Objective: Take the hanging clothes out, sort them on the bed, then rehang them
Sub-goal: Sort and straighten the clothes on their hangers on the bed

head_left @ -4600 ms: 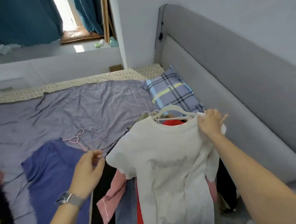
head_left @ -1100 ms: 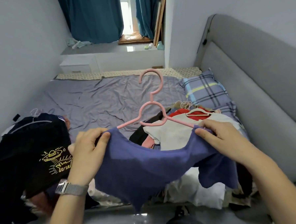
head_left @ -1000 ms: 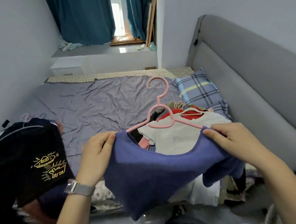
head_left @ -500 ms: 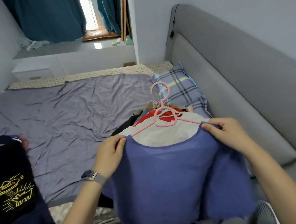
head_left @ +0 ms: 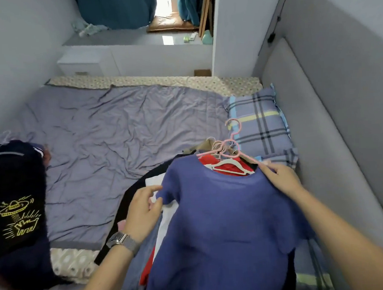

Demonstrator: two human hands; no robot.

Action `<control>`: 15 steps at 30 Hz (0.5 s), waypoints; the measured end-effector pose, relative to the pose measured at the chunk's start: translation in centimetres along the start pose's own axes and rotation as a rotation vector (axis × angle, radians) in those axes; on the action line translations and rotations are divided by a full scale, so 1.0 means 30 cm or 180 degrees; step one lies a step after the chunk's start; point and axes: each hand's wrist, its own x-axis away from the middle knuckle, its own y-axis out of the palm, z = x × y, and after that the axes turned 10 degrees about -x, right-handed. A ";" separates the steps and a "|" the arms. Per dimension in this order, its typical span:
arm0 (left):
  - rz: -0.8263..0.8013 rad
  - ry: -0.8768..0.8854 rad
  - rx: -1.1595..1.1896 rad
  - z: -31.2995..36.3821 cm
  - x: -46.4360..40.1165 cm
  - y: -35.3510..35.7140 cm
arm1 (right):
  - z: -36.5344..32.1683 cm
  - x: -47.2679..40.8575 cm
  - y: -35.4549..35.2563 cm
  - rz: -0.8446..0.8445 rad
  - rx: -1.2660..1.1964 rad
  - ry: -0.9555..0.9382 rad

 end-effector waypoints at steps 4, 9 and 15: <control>-0.0472 -0.0366 0.0079 -0.033 -0.020 0.032 | 0.035 -0.119 0.157 -0.0348 0.0497 0.0260; -0.0438 -0.0411 0.0127 -0.055 -0.066 0.008 | 0.058 -0.223 0.249 -0.0692 0.1473 0.0502; -0.0231 -0.0570 0.0292 -0.155 -0.040 -0.053 | 0.046 -0.244 0.349 -0.0625 0.2199 0.0714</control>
